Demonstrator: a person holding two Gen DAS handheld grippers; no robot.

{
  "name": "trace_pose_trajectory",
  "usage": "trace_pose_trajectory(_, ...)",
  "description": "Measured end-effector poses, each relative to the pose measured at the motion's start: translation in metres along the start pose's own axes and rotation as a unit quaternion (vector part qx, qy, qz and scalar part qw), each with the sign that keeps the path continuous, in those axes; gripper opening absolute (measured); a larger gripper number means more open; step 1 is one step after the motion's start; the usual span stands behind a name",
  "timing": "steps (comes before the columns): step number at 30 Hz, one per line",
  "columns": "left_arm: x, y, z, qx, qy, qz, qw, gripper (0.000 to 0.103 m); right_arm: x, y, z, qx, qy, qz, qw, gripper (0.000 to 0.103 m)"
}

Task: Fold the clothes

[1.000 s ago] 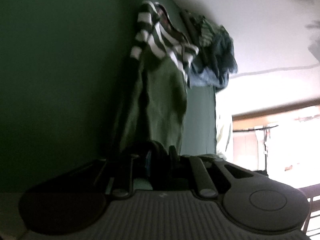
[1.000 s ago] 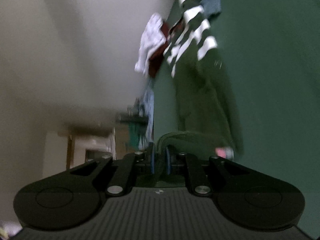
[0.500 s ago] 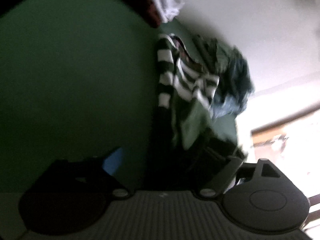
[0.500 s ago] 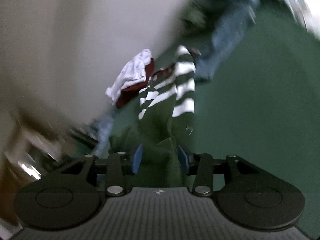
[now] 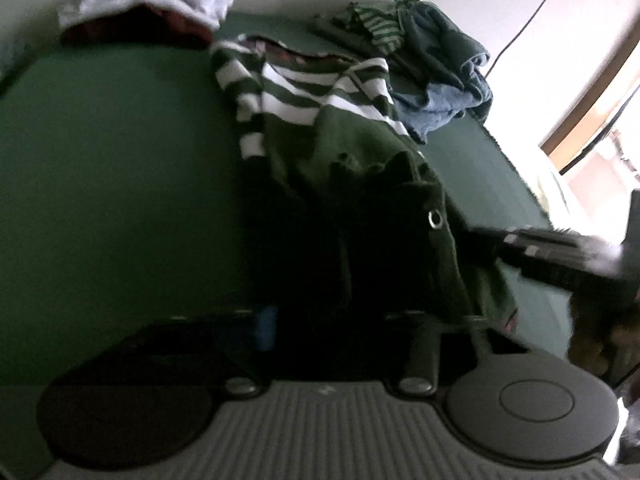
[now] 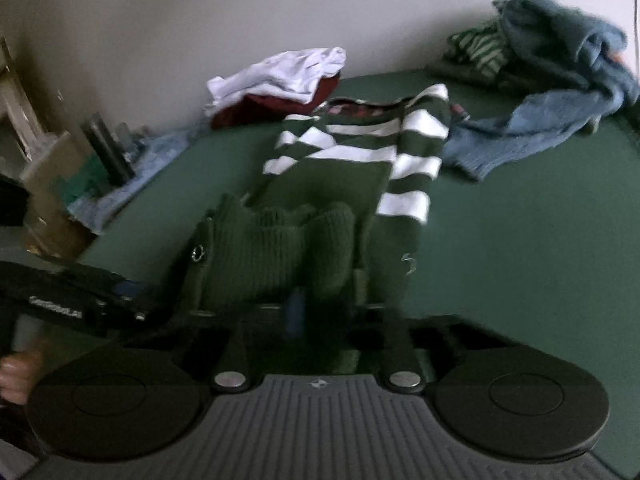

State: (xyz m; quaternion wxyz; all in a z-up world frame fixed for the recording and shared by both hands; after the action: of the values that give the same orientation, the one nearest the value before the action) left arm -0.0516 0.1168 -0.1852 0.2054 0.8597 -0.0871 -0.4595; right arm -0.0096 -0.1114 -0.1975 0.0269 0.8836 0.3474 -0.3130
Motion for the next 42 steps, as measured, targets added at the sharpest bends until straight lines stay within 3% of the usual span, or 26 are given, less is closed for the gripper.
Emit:
trace_pose_trajectory(3,-0.010,-0.010,0.003,-0.015,0.020,-0.017,0.9995,0.021,-0.011,0.011,0.002,0.049,0.021,0.015,0.998,0.007)
trace_pose_trajectory(6,-0.008,-0.012,0.005,-0.024,0.022,-0.023,0.9992,0.018,0.000,0.009,0.015,0.042,-0.007,0.035,0.998,0.006)
trace_pose_trajectory(8,-0.017,-0.006,0.005,-0.013,0.036,-0.013,0.9992,0.007,-0.001,0.007,0.016,0.050,-0.004,0.039,0.998,0.007)
trace_pose_trajectory(10,-0.023,-0.003,0.007,0.009,0.043,-0.018,0.9989,0.007,-0.002,0.009,0.017,0.060,-0.005,0.041,0.997,0.012)
trace_pose_trajectory(13,-0.016,-0.010,0.007,0.000,0.025,-0.022,0.9994,0.013,-0.001,0.013,0.018,0.069,-0.008,0.049,0.996,0.020)
trace_pose_trajectory(16,-0.020,-0.006,-0.008,-0.007,0.043,-0.011,0.9990,0.014,-0.010,0.008,0.005,0.044,0.019,0.076,0.996,0.022)
trace_pose_trajectory(17,-0.020,0.000,-0.014,0.006,0.055,-0.014,0.9984,0.019,-0.013,0.003,-0.002,0.028,0.035,0.080,0.996,0.021)
trace_pose_trajectory(18,-0.015,0.005,-0.019,0.024,0.064,-0.025,0.9974,0.027,-0.015,-0.004,-0.009,0.013,0.048,0.077,0.996,0.018)
trace_pose_trajectory(21,0.010,0.016,-0.031,0.060,0.071,-0.059,0.9940,0.022,-0.011,-0.028,-0.025,-0.041,0.074,0.064,0.994,0.014)
trace_pose_trajectory(23,0.026,0.018,-0.033,0.067,0.071,-0.075,0.9924,0.024,0.002,-0.040,-0.027,-0.076,0.059,0.057,0.994,0.014)
trace_pose_trajectory(24,0.027,0.016,-0.035,0.067,0.077,-0.083,0.9913,0.030,0.012,-0.043,-0.026,-0.092,0.044,0.058,0.993,0.014)
trace_pose_trajectory(27,0.028,0.006,-0.038,0.057,0.092,-0.103,0.9889,0.031,0.036,-0.023,-0.015,-0.081,0.005,0.098,0.992,0.007)
trace_pose_trajectory(30,0.025,-0.009,-0.038,0.041,0.101,-0.103,0.9887,0.032,0.035,0.003,-0.008,-0.010,0.025,0.072,0.997,0.002)
trace_pose_trajectory(32,0.024,-0.010,-0.036,0.046,0.105,-0.106,0.9878,0.031,0.035,0.006,-0.007,0.008,0.025,0.076,0.997,0.000)
trace_pose_trajectory(37,0.024,-0.004,-0.030,0.077,0.125,-0.121,0.9819,0.032,0.032,-0.002,-0.002,-0.005,0.027,0.104,0.994,0.000)
trace_pose_trajectory(42,0.023,-0.004,-0.032,0.087,0.124,-0.125,0.9806,0.037,0.032,0.000,0.000,-0.023,0.032,0.099,0.994,0.000)
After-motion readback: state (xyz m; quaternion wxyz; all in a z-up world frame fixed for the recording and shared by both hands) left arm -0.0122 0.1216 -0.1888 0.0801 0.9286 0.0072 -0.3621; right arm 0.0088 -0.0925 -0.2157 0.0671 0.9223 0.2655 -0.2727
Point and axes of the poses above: each gripper's, at about its wrist camera, not at the fingertips, and x roughly the way its jaws point, y to its right, z to its underside, the point moved 6 cm from there along x, roughly the way its jaws point, and after that the axes turned 13 degrees about -x, right-handed, at the moved point
